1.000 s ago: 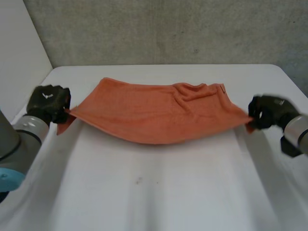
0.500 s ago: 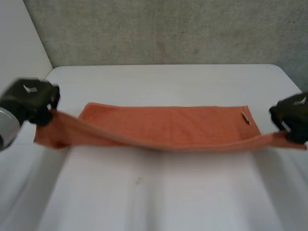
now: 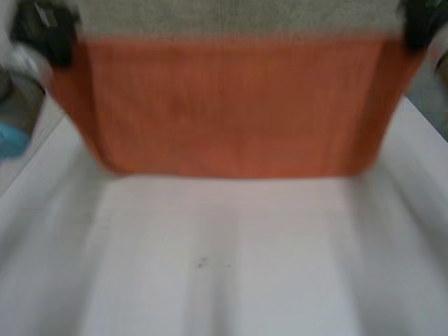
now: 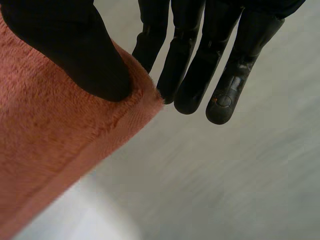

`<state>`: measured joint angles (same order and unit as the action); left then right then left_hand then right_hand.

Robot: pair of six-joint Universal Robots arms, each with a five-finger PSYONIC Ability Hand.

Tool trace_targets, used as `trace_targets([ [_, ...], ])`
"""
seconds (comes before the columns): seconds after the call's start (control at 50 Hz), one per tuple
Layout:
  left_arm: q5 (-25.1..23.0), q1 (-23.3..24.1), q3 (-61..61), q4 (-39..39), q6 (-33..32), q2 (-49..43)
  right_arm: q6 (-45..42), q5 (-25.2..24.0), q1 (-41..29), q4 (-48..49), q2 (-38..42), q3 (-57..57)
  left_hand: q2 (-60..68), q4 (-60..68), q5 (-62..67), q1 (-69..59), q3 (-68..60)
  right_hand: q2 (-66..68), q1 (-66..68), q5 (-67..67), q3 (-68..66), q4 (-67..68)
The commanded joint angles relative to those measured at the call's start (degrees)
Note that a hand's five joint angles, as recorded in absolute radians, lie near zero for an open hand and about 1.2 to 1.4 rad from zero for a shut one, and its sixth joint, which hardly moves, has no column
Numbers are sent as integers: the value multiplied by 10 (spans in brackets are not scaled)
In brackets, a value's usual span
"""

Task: Fold the laundry

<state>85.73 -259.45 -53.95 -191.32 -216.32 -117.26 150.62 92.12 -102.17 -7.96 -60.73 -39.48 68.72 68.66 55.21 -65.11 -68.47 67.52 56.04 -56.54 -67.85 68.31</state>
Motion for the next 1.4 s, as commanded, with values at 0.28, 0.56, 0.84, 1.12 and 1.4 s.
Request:
trace_targets([
  [0.28,-26,-9,-215,-195,114,86,71,-80,1,103,-113,-248,113,113,148,-149,-115,125,240,-135,-122,117],
  [0.56,-53,-11,-371,-236,149,-53,67,-72,-1,76,77,-327,113,113,148,-149,-115,125,240,-135,-122,117],
  [0.84,-50,-57,-541,-67,50,98,-102,-57,31,-55,-58,-473,113,113,148,-149,-115,125,240,-135,-122,117],
  [1.12,-67,-80,-559,198,-51,209,-270,-64,88,-185,-150,-577,113,113,148,-149,-115,125,240,-135,-122,117],
  [1.4,-71,-25,-400,-16,-47,13,-154,-55,37,-8,27,-383,113,113,148,-149,-115,125,240,-135,-122,117],
])
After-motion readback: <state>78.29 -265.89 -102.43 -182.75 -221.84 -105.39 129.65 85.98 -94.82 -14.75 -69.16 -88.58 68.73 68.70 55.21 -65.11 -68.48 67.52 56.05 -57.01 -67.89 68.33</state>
